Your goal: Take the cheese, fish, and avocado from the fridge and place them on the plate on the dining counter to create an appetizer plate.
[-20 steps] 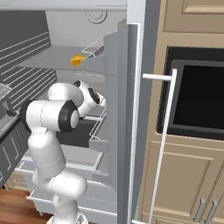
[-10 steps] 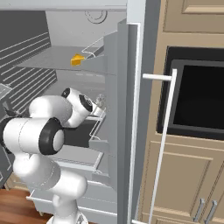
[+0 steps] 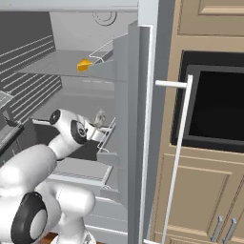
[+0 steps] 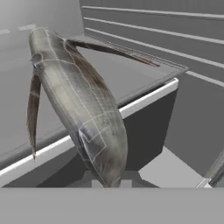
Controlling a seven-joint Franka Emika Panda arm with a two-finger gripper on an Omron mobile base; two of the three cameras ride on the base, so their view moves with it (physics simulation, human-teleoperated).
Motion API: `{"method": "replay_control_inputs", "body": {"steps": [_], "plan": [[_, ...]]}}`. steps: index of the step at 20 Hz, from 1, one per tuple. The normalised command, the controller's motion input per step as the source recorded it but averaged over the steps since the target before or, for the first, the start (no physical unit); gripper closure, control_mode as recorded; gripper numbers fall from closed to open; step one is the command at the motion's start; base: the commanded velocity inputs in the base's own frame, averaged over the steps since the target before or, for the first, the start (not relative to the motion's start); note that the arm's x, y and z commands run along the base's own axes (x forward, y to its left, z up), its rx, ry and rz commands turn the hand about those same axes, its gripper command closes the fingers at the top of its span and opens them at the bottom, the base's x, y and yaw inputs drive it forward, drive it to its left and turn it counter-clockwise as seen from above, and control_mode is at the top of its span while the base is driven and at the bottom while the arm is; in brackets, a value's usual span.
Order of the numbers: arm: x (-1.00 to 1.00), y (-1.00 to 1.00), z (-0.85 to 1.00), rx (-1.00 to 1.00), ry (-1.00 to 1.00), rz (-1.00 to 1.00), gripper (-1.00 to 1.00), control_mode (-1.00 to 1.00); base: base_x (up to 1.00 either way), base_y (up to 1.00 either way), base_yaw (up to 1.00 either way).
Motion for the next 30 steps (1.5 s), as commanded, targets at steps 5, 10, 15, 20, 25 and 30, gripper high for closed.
{"method": "replay_control_inputs", "body": {"steps": [5,10,15,20,25,30], "plan": [[-0.92,0.02,0.87,0.05,0.16,0.08,1.00,-1.00,0.00,0.00,0.00],[-0.80,0.19,0.64,0.01,0.32,0.20,1.00,-1.00,0.00,0.00,0.00],[-0.76,0.28,0.50,0.00,0.15,0.21,1.00,-1.00,0.00,0.00,0.00],[-0.78,0.01,0.59,0.00,0.08,0.12,1.00,-1.00,0.00,0.00,0.00],[-0.46,0.00,0.13,0.00,0.05,0.08,1.00,-1.00,0.00,0.00,0.00],[-0.07,0.00,0.00,0.00,0.01,0.01,1.00,1.00,-0.44,0.00,0.06]]}}
